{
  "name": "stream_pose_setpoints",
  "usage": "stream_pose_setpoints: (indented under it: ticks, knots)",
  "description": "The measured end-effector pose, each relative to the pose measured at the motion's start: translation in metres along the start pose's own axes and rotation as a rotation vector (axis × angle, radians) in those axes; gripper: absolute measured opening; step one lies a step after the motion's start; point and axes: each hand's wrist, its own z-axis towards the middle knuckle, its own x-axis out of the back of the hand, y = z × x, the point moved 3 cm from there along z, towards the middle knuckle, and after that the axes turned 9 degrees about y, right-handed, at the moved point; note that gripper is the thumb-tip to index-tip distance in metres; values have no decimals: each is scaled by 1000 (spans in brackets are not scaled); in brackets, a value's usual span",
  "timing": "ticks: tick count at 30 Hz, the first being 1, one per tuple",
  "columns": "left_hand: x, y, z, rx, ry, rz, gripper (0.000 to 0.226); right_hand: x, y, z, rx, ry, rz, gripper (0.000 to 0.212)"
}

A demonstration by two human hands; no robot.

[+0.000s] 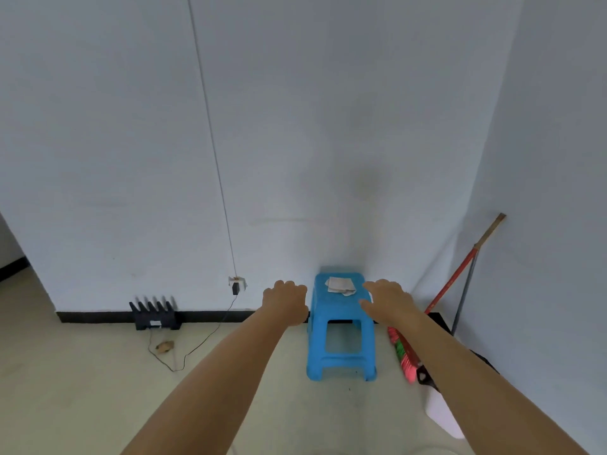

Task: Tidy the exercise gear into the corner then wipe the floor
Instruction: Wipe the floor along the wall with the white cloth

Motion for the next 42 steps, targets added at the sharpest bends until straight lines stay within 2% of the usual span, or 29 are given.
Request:
stream_pose_setpoints:
  ticks: [10, 16, 19, 21, 24, 29, 36, 42]
  knots:
    - [-43, -21, 232, 46, -61, -10, 44, -55, 41, 237, 29, -97, 9, 45]
    - [-113, -49, 403, 24, -149, -48, 42, -128, 78, 385, -79, -182, -18, 44]
    - [-158, -54, 475, 5, -250, -76, 39, -179, 102, 446, -169, -298, -7, 35]
    - [-191, -52, 507, -14, -351, -79, 35, -214, 115, 468, -220, -388, -2, 24]
    - [-239, -45, 544, -50, -472, -93, 35, -263, 129, 488, -292, -502, 20, 38]
    - [-288, -28, 599, -81, -521, -169, 36, -324, 146, 529, -356, -608, 63, 37]
    - [-349, -26, 686, 49, -594, -190, 37, -393, 165, 625, -353, -556, 115, 31]
    - [-424, -13, 751, 149, -635, -246, 35, -457, 181, 689, -440, -500, 193, 35]
